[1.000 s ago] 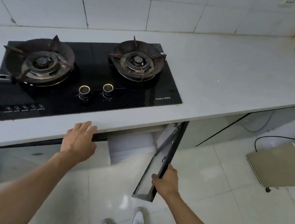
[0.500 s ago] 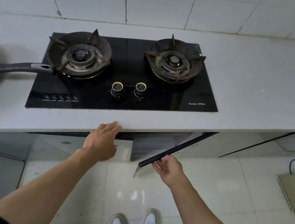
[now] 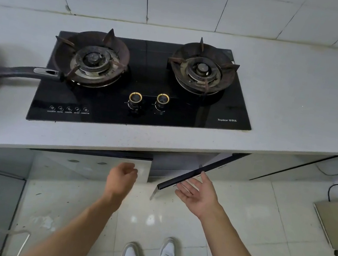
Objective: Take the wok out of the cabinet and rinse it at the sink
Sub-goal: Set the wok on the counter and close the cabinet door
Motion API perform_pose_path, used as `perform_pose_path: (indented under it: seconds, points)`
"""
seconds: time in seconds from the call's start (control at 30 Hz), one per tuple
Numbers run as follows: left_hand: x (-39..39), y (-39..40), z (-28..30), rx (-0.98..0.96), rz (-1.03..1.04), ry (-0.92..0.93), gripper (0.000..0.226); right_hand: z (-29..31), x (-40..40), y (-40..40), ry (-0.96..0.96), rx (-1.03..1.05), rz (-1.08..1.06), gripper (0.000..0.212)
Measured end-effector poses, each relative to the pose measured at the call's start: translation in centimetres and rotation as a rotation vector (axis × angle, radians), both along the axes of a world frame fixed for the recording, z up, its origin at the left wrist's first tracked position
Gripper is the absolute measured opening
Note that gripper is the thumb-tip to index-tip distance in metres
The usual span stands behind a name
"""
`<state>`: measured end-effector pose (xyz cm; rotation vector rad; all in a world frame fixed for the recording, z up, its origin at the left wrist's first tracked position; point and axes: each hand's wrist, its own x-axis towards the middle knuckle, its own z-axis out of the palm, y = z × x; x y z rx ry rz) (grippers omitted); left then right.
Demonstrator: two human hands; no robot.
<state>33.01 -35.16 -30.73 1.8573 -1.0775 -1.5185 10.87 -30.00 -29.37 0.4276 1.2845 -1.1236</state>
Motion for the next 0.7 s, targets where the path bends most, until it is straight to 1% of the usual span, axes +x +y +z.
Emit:
perform_pose_path:
  seconds: [0.03, 0.07, 0.1, 0.17, 0.23, 0.3, 0.47, 0.6, 0.7]
  points:
    - [-0.3, -0.4, -0.1, 0.122, 0.155, 0.217, 0.011, 0.0, -0.1, -0.2, -0.009, -0.005, -0.01, 0.063]
    - [-0.5, -0.8, -0.1, 0.205, 0.287, 0.382, 0.011, 0.0, -0.1, -0.4, -0.016, -0.01, -0.026, 0.067]
    - [-0.5, -1.3, -0.2, 0.253, 0.384, 0.493, 0.014, 0.0, -0.1, -0.6, -0.026, -0.016, -0.044, 0.069]
    - [-0.5, -2.2, -0.1, 0.283, 0.499, 0.625, 0.015, -0.1, 0.0, -1.0, -0.049, -0.033, -0.073, 0.071]
    - [-0.5, -3.1, 0.1, 0.291, 0.58, 0.711, 0.011, -0.3, 0.2, -1.3, -0.063, -0.047, -0.095, 0.07]
    - [-0.6, -3.7, 0.1, 0.317, 0.652, 0.749, 0.011, -0.3, 0.4, -1.7, -0.072, -0.057, -0.112, 0.07]
    - [-0.6, -3.7, -0.1, 0.355, 0.713, 0.788, 0.014, -0.4, 0.9, -2.6, -0.085, -0.092, -0.146, 0.069]
    - [0.2, -2.7, -0.4, 0.382, 0.708, 0.725, 0.011, -0.6, 1.3, -3.2, -0.078, -0.114, -0.153, 0.067]
    - [0.6, -2.6, -0.4, 0.4, 0.687, 0.713, 0.014, -0.7, 1.6, -3.7, -0.078, -0.124, -0.162, 0.067]
